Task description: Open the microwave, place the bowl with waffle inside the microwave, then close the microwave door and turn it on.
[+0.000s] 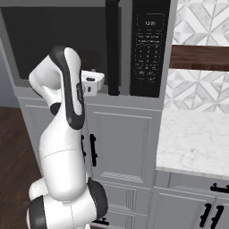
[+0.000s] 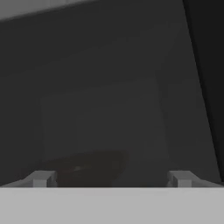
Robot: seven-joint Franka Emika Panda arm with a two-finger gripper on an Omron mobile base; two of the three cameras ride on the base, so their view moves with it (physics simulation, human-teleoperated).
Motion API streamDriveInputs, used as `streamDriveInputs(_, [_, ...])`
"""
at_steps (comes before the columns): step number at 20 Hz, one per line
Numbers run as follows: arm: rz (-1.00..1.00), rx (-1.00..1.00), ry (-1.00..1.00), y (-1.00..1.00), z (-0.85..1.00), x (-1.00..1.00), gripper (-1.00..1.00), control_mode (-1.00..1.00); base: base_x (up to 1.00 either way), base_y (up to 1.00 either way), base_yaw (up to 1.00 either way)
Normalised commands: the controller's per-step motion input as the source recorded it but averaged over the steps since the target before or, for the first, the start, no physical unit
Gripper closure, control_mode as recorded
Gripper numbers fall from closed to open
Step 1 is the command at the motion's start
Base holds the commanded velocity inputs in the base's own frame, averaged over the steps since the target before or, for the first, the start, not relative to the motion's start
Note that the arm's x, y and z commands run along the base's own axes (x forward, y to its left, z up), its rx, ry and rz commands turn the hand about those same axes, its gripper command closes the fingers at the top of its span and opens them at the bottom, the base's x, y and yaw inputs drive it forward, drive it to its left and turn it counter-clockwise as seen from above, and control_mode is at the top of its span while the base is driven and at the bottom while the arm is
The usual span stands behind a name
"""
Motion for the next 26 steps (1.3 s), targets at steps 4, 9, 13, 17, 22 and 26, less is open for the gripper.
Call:
streamDriveInputs(4, [0.0, -0.03, 0.07, -0.54, 0.08, -0.29, -1.0, -1.0, 0.0, 0.0, 0.0])
streamDriveInputs(9, [-0.03, -0.06, 0.08, -0.62, 0.01, -0.38, -1.0, -1.0, 0.0, 0.0, 0.0])
streamDriveInputs(13, [-0.13, -0.08, 0.12, -0.65, 0.05, -0.08, -1.0, -1.0, 0.0, 0.0, 0.0])
streamDriveInputs(17, [-0.16, -0.08, 0.14, -0.64, 0.03, 0.0, -1.0, -1.0, 0.0, 0.0, 0.0])
streamDriveInputs(22, [-0.15, -0.06, 0.13, -0.66, 0.0, 0.0, -1.0, -1.0, 0.0, 0.0, 0.0])
streamDriveInputs(26, [-0.12, -0.05, 0.13, -0.7, 0.0, 0.04, -1.0, -1.0, 0.0, 0.0, 0.0])
